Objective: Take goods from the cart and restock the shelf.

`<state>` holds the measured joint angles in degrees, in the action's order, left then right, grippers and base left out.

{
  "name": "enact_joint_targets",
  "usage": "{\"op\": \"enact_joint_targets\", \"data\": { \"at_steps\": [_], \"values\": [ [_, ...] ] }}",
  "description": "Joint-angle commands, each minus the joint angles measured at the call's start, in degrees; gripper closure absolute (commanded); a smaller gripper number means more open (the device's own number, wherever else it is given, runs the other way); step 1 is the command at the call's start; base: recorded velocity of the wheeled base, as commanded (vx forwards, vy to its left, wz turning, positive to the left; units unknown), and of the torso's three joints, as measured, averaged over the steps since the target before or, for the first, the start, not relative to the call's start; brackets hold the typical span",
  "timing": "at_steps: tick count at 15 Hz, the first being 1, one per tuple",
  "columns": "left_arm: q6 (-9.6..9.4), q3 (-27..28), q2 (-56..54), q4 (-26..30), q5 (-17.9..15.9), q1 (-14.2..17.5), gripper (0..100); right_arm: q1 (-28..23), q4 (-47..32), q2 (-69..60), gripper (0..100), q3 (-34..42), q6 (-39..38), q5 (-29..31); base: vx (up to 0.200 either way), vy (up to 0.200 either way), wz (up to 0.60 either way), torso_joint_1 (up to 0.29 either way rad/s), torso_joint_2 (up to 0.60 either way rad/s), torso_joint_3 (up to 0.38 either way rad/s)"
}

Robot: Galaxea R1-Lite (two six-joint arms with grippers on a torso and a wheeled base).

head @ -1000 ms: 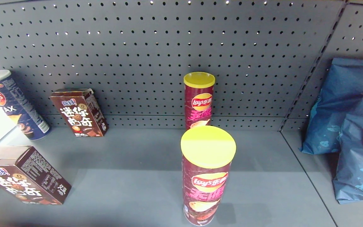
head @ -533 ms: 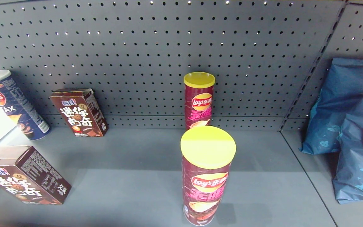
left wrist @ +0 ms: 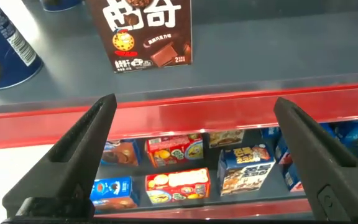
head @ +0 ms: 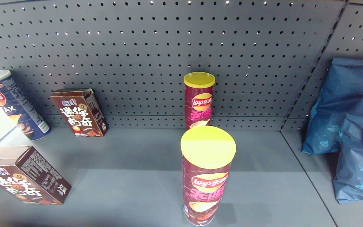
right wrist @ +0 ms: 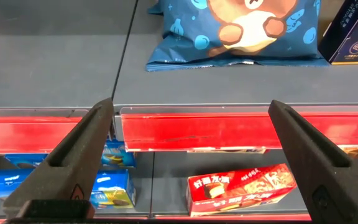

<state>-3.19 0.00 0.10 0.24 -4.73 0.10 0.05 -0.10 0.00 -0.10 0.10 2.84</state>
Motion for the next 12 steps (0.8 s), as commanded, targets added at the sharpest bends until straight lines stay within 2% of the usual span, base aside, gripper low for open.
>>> {"op": "enact_joint_targets", "data": {
  "at_steps": [1,6,12],
  "values": [
    [-0.15,0.0,0.0,-0.1,0.0,0.0,0,0.0,0.0,0.1,0,0.0,0.0,0.0,0.000,0.000,0.00,0.000,0.00,0.000],
    [0.38,0.0,0.0,-0.1,0.4,0.0,0,0.0,0.0,0.1,0,0.1,0.2,-0.6,0.000,0.000,0.00,0.000,0.00,0.000],
    [0.12,0.0,0.0,-0.1,0.4,0.0,0,0.0,0.0,0.1,0,0.1,0.0,-0.6,0.000,0.000,0.00,0.000,0.00,0.000]
  ]
}}
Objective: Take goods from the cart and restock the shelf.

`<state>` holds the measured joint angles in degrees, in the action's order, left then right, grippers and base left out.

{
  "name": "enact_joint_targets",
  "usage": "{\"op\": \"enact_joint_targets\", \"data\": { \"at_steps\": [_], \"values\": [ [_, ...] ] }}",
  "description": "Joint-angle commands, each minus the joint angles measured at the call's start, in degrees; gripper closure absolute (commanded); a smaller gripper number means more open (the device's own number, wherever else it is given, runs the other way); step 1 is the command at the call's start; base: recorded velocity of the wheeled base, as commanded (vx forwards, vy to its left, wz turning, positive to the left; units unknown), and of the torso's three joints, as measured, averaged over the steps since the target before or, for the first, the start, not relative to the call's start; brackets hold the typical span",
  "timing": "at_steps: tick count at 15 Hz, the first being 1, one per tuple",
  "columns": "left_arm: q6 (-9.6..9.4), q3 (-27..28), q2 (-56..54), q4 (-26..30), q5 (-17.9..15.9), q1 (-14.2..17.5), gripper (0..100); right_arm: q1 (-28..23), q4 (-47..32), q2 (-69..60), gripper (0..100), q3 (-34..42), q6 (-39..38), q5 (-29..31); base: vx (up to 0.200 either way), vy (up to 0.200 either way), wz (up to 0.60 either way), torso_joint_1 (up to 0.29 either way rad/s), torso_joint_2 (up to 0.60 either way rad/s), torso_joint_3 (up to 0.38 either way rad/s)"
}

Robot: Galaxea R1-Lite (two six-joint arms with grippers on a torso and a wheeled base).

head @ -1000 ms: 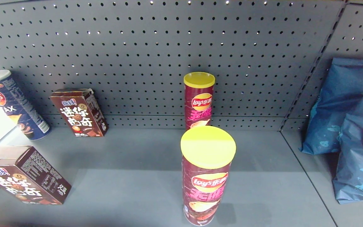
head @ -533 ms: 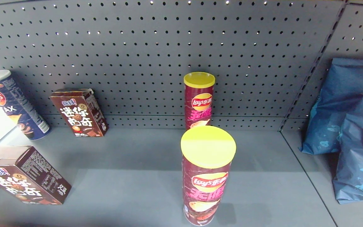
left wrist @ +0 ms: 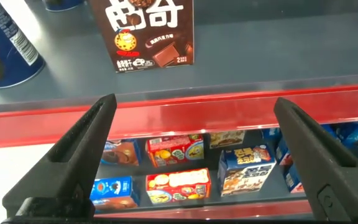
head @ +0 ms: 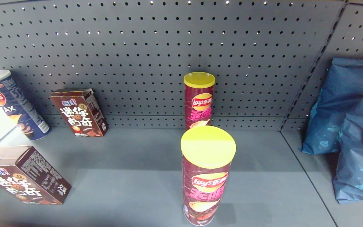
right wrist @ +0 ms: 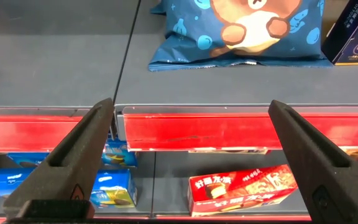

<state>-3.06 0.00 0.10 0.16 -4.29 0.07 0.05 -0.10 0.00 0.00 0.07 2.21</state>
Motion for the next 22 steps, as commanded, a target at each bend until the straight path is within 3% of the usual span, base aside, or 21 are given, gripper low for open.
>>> {"op": "enact_joint_targets", "data": {
  "at_steps": [1,3,22],
  "values": [
    [-0.02,0.0,0.0,0.0,-0.1,0.0,0,0.0,0.0,0.1,0,0.0,0.0,0.0,0.000,0.000,0.00,0.000,0.00,0.000],
    [0.16,0.0,0.0,0.0,0.0,0.0,0,0.0,0.0,0.1,0,0.0,0.0,0.0,-0.200,0.000,0.00,0.000,0.00,0.000],
    [0.25,0.0,0.0,0.0,0.0,0.0,0,0.0,0.0,0.1,0,0.0,0.0,0.0,0.000,0.000,0.00,0.000,0.00,0.000]
  ]
}}
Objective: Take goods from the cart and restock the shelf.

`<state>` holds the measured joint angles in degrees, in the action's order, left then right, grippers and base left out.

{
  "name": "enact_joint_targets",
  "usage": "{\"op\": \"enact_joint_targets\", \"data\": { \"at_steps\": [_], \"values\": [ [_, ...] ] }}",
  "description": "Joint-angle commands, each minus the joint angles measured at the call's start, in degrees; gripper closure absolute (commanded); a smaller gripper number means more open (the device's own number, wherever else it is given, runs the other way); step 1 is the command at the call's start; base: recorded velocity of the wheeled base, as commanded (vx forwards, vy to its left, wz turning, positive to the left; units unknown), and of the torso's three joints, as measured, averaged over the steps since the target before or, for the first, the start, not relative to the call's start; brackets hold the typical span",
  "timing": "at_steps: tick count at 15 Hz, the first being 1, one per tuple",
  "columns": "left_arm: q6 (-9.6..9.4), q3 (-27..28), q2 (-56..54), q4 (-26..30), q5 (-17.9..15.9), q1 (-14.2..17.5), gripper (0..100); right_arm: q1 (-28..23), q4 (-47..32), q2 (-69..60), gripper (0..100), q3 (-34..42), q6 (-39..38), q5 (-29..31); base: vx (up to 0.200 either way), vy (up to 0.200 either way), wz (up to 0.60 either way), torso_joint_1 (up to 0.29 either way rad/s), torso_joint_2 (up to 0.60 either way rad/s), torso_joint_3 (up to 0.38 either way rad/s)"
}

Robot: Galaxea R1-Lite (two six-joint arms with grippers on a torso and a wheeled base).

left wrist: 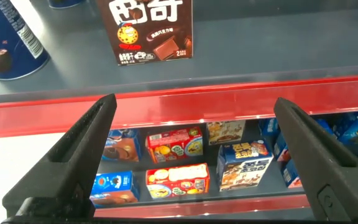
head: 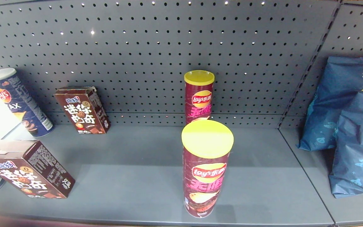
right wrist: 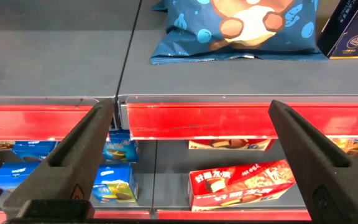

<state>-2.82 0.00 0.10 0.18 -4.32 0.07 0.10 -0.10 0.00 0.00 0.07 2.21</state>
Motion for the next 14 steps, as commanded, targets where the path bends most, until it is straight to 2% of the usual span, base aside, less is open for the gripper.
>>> {"op": "enact_joint_targets", "data": {
  "at_steps": [1,14],
  "values": [
    [0.00,0.0,0.0,0.0,0.0,0.0,0,0.0,0.0,0.1,0,0.0,0.0,0.0,0.000,0.000,0.00,0.000,0.00,0.000],
    [0.00,0.0,0.0,0.0,0.0,0.0,0,0.0,0.0,0.1,0,0.0,0.0,0.0,0.000,0.000,0.00,0.000,0.00,0.000]
  ]
}}
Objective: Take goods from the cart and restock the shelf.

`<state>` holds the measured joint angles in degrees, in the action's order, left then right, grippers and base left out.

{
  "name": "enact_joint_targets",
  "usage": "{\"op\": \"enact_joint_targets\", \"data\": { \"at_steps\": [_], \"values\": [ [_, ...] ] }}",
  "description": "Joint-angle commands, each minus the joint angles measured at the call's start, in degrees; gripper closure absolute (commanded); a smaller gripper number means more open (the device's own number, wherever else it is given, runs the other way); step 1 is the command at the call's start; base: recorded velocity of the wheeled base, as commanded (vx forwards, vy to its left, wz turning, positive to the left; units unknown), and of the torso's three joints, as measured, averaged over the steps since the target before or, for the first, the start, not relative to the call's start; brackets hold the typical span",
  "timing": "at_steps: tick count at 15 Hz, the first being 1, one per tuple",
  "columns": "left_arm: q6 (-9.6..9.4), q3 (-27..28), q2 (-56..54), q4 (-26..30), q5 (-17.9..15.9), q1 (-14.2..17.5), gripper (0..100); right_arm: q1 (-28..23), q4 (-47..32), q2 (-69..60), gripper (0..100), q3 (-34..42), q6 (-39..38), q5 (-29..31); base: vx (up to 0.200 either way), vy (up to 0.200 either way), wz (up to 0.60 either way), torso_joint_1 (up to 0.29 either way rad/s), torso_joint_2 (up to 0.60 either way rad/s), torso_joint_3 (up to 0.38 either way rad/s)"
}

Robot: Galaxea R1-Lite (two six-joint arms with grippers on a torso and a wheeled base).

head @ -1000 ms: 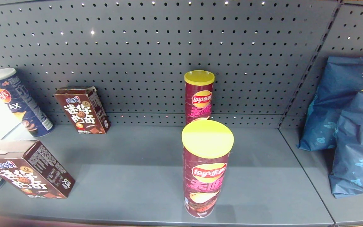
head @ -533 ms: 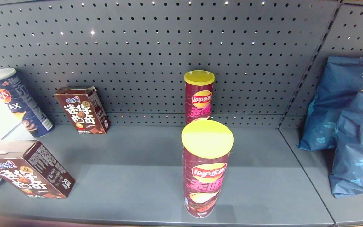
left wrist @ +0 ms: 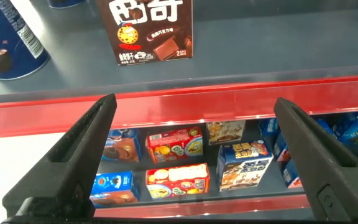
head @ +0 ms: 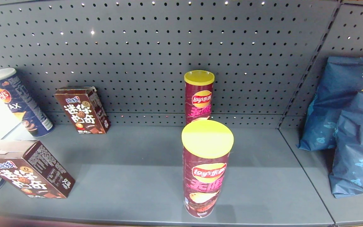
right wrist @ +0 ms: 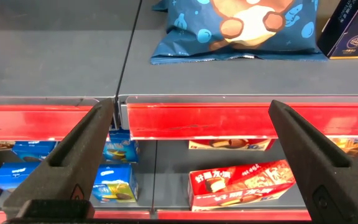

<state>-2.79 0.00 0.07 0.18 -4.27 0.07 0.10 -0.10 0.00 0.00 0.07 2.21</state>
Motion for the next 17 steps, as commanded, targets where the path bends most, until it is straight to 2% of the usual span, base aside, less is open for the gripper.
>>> {"op": "enact_joint_targets", "data": {
  "at_steps": [1,17],
  "values": [
    [-0.02,0.0,0.0,0.0,0.0,0.0,0,0.0,0.0,0.1,0,0.0,0.0,0.0,0.000,0.000,0.00,0.000,0.00,0.000],
    [-0.28,0.0,0.0,0.1,-0.2,0.0,0,0.0,0.0,0.1,0,0.0,0.0,0.0,0.000,0.000,0.00,0.000,0.00,0.000]
  ]
}}
